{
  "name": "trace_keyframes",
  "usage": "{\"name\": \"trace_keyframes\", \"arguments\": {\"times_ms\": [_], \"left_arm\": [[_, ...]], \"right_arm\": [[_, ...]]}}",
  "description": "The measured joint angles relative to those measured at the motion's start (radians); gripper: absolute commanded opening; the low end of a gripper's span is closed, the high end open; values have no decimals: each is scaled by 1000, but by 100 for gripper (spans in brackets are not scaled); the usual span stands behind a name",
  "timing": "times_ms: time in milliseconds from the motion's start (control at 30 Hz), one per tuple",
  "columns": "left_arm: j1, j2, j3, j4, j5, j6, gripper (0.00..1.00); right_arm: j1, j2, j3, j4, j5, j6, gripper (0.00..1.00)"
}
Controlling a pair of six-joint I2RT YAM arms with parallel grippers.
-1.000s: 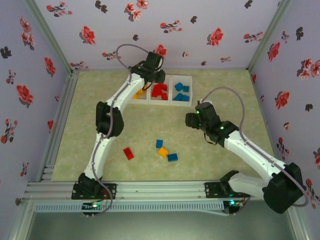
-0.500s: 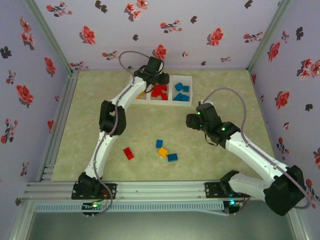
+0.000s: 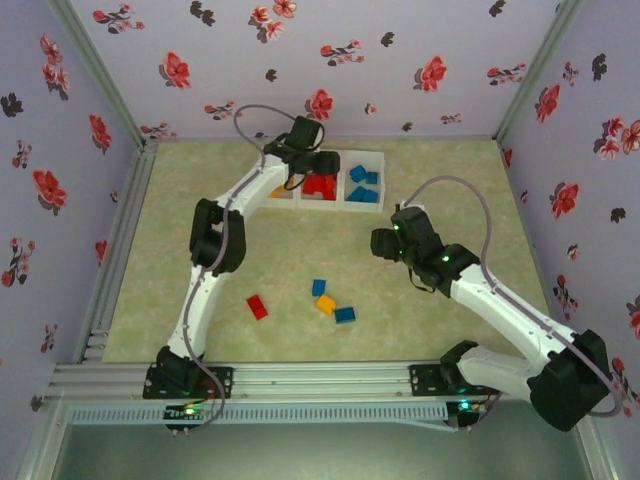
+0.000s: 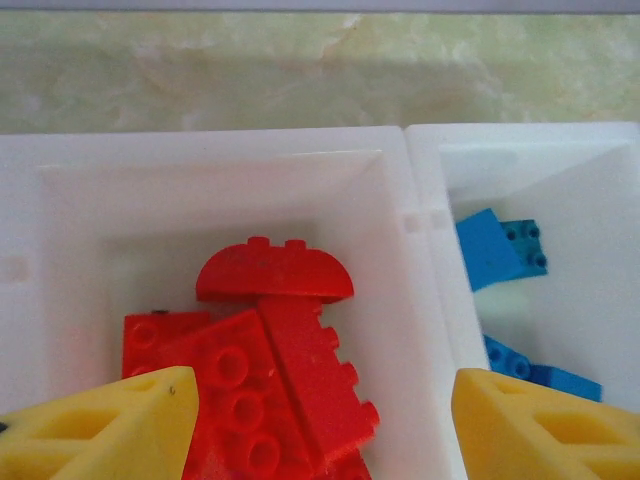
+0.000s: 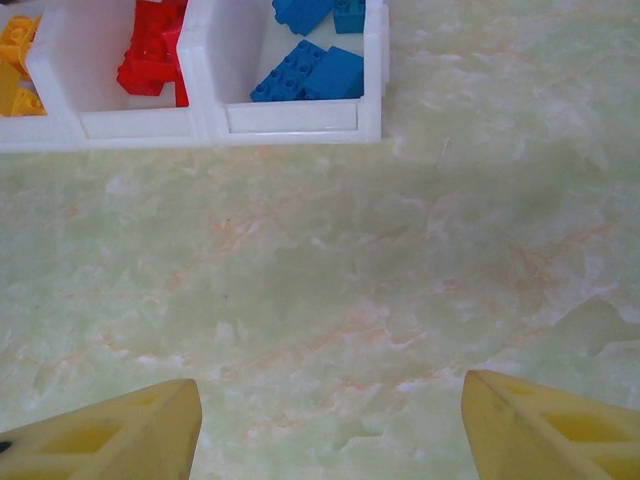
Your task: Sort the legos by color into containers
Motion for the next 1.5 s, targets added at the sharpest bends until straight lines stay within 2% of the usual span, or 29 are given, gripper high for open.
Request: {"name": "trace_keyframes", "arguments": {"times_ms": [200,400,567,767,1033,1500], "left_arm": [[0,-240,-193,10,-8,0,68],[0,-484,-480,61,-27,-13,68],[0,-600,-714,80,-35,-39,68],[-5,-717,-890,65,-65,-58,68],[-6,-850,-960,46,-102,-61,68],[-6,-869,-988,27,-124,-60,67]], "right_arm": [[33,33,-3,15,-17,-16,71],[96,109,-3,35,-34,-33,71],[154,220,-2,45,-38,31,67],[254,394,65,61,-26,148,67],[359,540,190,63,6,257,61],[439,661,250,42,40,346,61]]}}
